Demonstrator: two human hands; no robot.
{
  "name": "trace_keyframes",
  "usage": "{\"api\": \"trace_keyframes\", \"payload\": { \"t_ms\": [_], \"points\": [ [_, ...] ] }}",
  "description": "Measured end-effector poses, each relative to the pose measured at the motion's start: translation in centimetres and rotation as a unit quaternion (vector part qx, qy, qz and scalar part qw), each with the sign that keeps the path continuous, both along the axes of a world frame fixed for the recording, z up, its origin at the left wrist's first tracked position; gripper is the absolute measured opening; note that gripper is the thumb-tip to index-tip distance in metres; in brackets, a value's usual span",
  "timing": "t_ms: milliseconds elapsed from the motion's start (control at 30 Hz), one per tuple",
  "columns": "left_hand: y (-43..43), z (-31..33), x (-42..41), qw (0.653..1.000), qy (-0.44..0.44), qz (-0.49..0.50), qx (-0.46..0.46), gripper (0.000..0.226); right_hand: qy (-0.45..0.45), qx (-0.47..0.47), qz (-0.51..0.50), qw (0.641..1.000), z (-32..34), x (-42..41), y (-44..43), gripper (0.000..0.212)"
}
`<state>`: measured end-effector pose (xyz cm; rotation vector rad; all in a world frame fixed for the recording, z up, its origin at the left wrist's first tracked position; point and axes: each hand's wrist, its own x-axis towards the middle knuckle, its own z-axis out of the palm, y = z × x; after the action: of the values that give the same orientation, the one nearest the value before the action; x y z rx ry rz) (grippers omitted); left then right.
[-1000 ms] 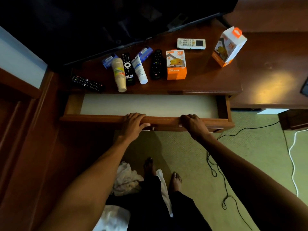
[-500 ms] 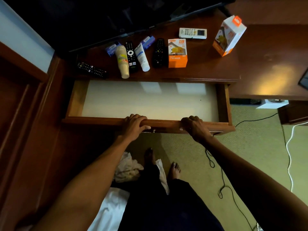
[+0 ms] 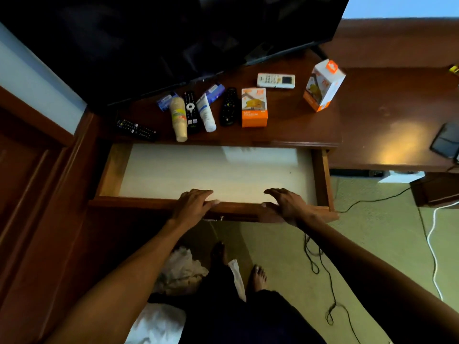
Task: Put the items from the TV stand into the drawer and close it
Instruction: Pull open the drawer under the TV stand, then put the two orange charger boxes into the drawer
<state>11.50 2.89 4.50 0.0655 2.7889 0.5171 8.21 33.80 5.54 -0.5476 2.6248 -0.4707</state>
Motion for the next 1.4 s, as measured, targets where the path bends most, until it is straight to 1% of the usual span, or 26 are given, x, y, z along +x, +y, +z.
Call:
{"api": "trace_keyframes", "payload": {
  "t_ms": [67, 167, 267, 333, 433, 500, 600, 667, 700, 733, 800, 900, 933, 1000, 1067, 1133, 1233, 1400],
  "points": [
    [1.1, 2.2, -2.9, 0.998, 0.052, 0.016, 0.028, 0.056, 0.035, -0.016, -0.018, 0.999, 1.6, -2.7, 0.5, 0.053],
    [3.2, 5.3, -8.3, 0.988, 0.123, 0.061, 0.072, 0.05, 0.104, -0.072, -0.081, 0.989, 4.7, -6.9, 1.5, 0.048],
    [5.7, 7.3, -14.7, 0.973, 0.134, 0.104, 0.153, 0.046, 0.147, -0.126, -0.192, 0.962, 6.5, -11.8, 2.9, 0.032],
    [7.5, 8.0, -19.0, 0.967, 0.124, 0.121, 0.186, 0.047, 0.148, -0.168, -0.285, 0.932, 6.7, -15.1, 4.0, 0.031],
    [10.1, 7.7, -25.6, 0.972, 0.086, 0.129, 0.174, 0.052, 0.111, -0.191, -0.423, 0.879, 5.9, -20.1, 6.2, 0.048],
    [11.5, 7.0, -29.5, 0.98, 0.062, 0.127, 0.138, 0.064, 0.092, -0.194, -0.491, 0.844, 5.1, -22.8, 7.6, 0.066],
    [12.5, 5.5, -33.7, 0.986, 0.026, 0.154, 0.062, 0.087, 0.078, -0.185, -0.53, 0.824, 4.5, -26.1, 9.2, 0.091],
    [13.0, 4.9, -35.2, 0.985, 0.011, 0.166, 0.038, 0.095, 0.073, -0.192, -0.544, 0.814, 4.4, -27.9, 10.0, 0.099],
    [13.2, 4.6, -35.8, 0.985, 0.007, 0.17, 0.036, 0.096, 0.073, -0.197, -0.542, 0.813, 4.3, -28.6, 10.2, 0.098],
    [13.5, 4.3, -36.2, 0.984, 0.0, 0.175, 0.038, 0.095, 0.084, -0.203, -0.532, 0.818, 4.3, -29.2, 10.4, 0.094],
    [13.9, 4.0, -36.9, 0.98, -0.008, 0.189, 0.061, 0.096, 0.113, -0.212, -0.497, 0.834, 4.3, -30.0, 10.4, 0.076],
    [14.3, 4.0, -37.3, 0.973, -0.025, 0.202, 0.106, 0.11, 0.111, -0.261, -0.477, 0.832, 4.6, -30.4, 10.2, 0.055],
    [14.5, 3.8, -37.3, 0.971, -0.021, 0.205, 0.122, 0.108, 0.119, -0.267, -0.474, 0.831, 4.7, -30.3, 10.2, 0.05],
    [14.9, 4.0, -37.2, 0.966, -0.001, 0.206, 0.157, 0.097, 0.137, -0.27, -0.467, 0.831, 4.9, -30.0, 10.4, 0.044],
    [15.5, 4.2, -36.7, 0.961, 0.022, 0.197, 0.191, 0.084, 0.141, -0.284, -0.458, 0.83, 5.1, -29.5, 10.7, 0.045],
    [16.0, 4.6, -35.8, 0.954, 0.027, 0.189, 0.229, 0.077, 0.144, -0.301, -0.447, 0.83, 5.7, -28.8, 11.1, 0.048],
    [16.7, 5.1, -34.4, 0.942, 0.047, 0.175, 0.282, 0.074, 0.149, -0.314, -0.434, 0.831, 6.7, -27.3, 12.0, 0.052],
    [16.6, 7.0, -30.0, 0.918, 0.106, 0.163, 0.345, 0.072, 0.138, -0.338, -0.379, 0.85, 7.9, -23.7, 13.0, 0.051]
  ]
}}
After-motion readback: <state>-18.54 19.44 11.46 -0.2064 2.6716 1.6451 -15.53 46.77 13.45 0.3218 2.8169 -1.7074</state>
